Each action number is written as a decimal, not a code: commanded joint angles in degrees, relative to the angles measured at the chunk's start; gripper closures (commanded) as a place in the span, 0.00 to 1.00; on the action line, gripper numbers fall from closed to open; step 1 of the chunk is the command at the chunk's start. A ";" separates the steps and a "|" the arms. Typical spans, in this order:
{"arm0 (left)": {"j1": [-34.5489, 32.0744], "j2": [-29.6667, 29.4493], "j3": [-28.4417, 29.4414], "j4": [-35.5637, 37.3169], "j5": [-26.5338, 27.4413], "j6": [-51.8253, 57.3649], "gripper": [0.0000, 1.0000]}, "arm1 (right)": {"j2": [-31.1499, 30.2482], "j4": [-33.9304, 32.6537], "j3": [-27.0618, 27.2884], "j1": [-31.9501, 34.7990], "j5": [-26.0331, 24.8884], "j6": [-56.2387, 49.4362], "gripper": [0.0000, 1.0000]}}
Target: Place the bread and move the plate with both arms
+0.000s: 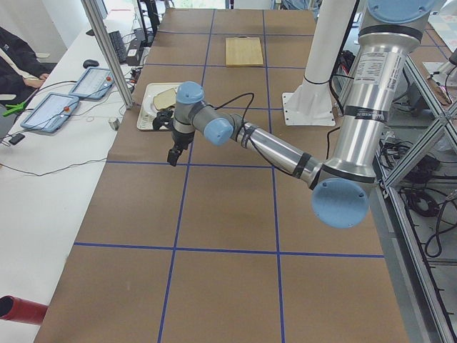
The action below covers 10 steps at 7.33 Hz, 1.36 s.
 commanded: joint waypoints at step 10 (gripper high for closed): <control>-21.88 11.82 3.29 23.98 -18.68 29.63 0.01 | -0.08 0.04 0.17 0.00 0.00 -0.14 0.00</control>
